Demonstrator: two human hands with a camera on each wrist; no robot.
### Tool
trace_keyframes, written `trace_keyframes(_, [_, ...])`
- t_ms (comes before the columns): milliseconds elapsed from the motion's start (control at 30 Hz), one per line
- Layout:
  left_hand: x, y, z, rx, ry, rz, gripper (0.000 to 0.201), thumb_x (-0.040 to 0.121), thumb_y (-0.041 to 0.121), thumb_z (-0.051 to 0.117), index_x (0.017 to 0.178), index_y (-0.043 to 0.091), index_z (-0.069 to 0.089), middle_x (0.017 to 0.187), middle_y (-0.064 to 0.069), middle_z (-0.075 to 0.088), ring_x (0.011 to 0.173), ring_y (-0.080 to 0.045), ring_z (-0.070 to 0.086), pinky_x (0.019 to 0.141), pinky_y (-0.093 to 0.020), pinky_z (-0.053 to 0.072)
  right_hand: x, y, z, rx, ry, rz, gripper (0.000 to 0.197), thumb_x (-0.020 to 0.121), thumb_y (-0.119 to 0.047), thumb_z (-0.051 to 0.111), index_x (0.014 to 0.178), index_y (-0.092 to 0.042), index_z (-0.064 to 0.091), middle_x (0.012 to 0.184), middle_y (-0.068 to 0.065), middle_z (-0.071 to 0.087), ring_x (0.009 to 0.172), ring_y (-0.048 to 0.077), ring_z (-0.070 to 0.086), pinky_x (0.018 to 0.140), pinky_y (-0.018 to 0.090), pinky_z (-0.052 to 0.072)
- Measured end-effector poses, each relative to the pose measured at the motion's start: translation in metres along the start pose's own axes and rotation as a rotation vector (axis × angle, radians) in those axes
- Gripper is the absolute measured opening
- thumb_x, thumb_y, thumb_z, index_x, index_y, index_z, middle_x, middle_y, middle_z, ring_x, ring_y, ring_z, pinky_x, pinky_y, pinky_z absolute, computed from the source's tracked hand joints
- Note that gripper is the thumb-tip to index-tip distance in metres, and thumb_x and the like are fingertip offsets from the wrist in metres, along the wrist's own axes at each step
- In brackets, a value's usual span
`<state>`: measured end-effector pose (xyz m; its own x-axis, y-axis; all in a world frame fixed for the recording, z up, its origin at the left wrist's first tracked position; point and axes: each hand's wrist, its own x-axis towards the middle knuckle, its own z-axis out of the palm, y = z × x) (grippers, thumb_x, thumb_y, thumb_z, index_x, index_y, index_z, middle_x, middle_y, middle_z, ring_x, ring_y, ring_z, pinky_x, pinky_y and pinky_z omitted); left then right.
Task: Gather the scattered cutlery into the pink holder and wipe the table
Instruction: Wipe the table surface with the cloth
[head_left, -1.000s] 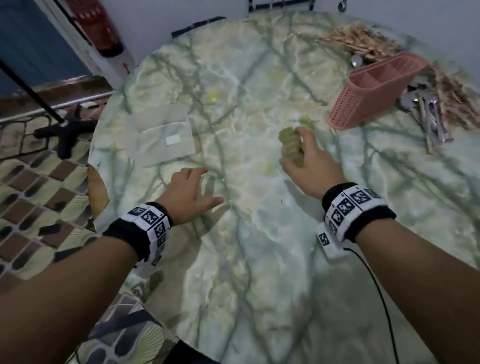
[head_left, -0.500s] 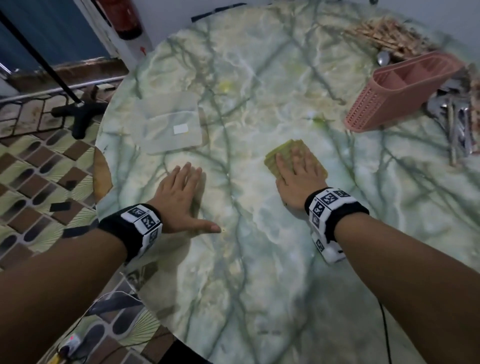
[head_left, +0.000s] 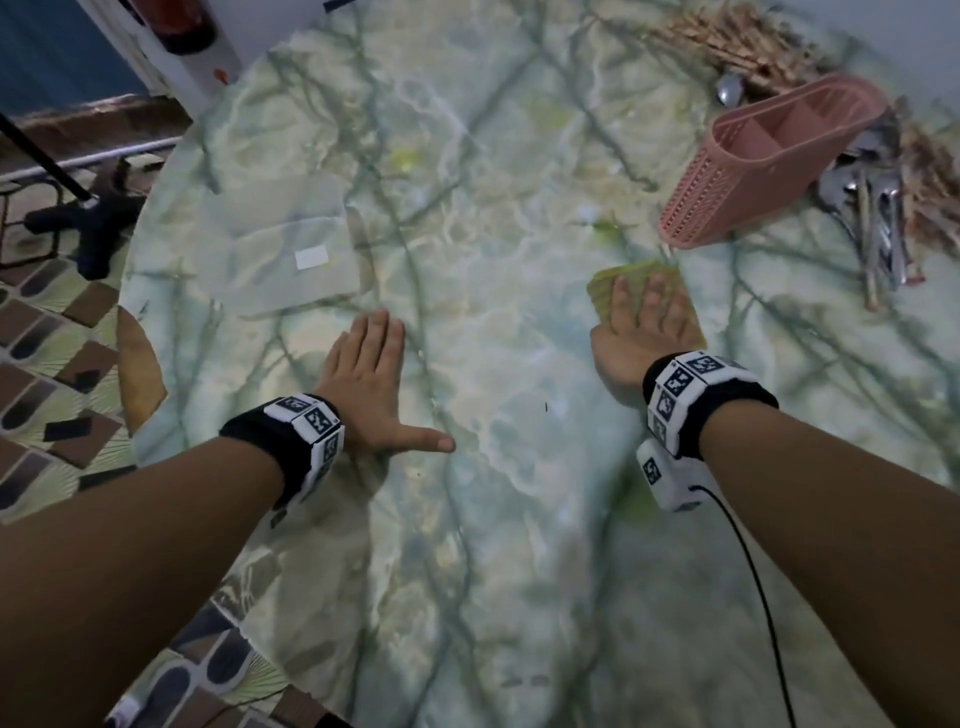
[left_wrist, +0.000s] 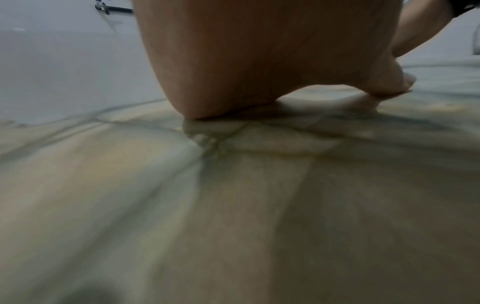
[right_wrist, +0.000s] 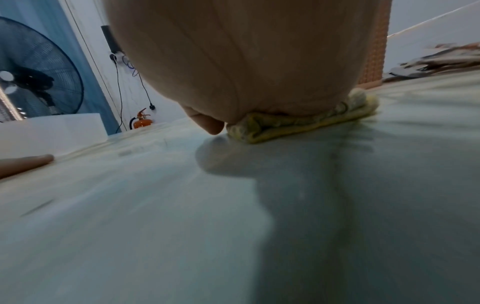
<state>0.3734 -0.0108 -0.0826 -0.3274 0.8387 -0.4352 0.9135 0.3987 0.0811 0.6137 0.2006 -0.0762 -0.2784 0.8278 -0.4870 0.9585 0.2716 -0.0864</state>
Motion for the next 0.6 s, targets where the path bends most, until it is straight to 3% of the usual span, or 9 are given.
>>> trace_keyframes(100, [0.002,-0.002,0.002,-0.021,-0.004,0.010,0.161,0.042,0.112,0.034,0.155,0.015,-0.027,0.163,-0.005,-0.033,0.151,-0.025,-0.030,0.124,-0.045,-0.012,0.008,-0.019,-0.006,0.019,-0.008,0.002,0.071,0.100,-0.052,0.020,0.159,-0.034,-0.016,0.165,0.008,-0.028,0.151,0.037,-0.025,0.122,0.052,-0.014])
trace_keyframes(200, [-0.002,-0.008,0.000,-0.040,-0.007,0.040,0.163,0.040,0.112,0.035,0.157,0.015,-0.025,0.165,-0.005,-0.028,0.152,-0.026,-0.026,0.125,-0.047,-0.008,0.012,-0.048,-0.004,-0.002,0.001,-0.089,0.073,0.099,-0.054,0.020,0.159,-0.035,-0.015,0.165,0.008,-0.029,0.151,0.038,-0.026,0.122,0.054,-0.014])
trace_keyframes(300, [-0.025,-0.025,0.006,-0.068,0.008,0.027,0.161,0.040,0.111,0.039,0.158,0.018,-0.020,0.166,-0.006,-0.023,0.154,-0.029,-0.019,0.125,-0.050,-0.006,-0.004,-0.090,0.009,-0.088,-0.029,-0.289,0.072,0.099,-0.055,0.022,0.159,-0.038,-0.015,0.165,0.006,-0.029,0.151,0.036,-0.027,0.121,0.053,-0.017])
trace_keyframes(400, [-0.058,-0.048,0.018,-0.066,0.035,-0.112,0.164,0.036,0.112,0.035,0.159,0.018,-0.018,0.167,-0.007,-0.023,0.154,-0.028,-0.019,0.125,-0.047,-0.007,-0.057,-0.120,0.037,-0.170,-0.130,-0.570,0.074,0.098,-0.058,0.026,0.157,-0.044,-0.015,0.163,0.002,-0.033,0.149,0.033,-0.032,0.119,0.052,-0.022])
trace_keyframes(467, [-0.071,-0.061,0.022,-0.085,0.030,-0.193,0.164,0.035,0.113,0.034,0.157,0.020,-0.024,0.165,-0.006,-0.029,0.153,-0.026,-0.023,0.125,-0.049,-0.006,-0.095,-0.111,0.056,-0.193,-0.201,-0.688,0.075,0.096,-0.055,0.028,0.156,-0.045,-0.015,0.161,-0.001,-0.036,0.148,0.029,-0.036,0.118,0.051,-0.023])
trace_keyframes(533, [-0.077,-0.069,0.023,-0.094,0.016,-0.224,0.164,0.035,0.113,0.036,0.154,0.021,-0.029,0.163,-0.005,-0.033,0.152,-0.027,-0.027,0.125,-0.050,-0.005,-0.111,-0.081,0.065,-0.203,-0.193,-0.669,0.074,0.099,-0.050,0.031,0.157,-0.045,-0.015,0.163,-0.003,-0.034,0.149,0.027,-0.033,0.120,0.050,-0.020])
trace_keyframes(600, [-0.078,-0.072,0.022,-0.096,-0.006,-0.221,0.165,0.034,0.112,0.038,0.153,0.021,-0.031,0.163,-0.005,-0.034,0.151,-0.028,-0.028,0.125,-0.050,-0.005,-0.099,-0.044,0.061,-0.194,-0.131,-0.515,0.073,0.100,-0.049,0.031,0.157,-0.045,-0.015,0.165,-0.002,-0.030,0.152,0.029,-0.027,0.121,0.050,-0.016])
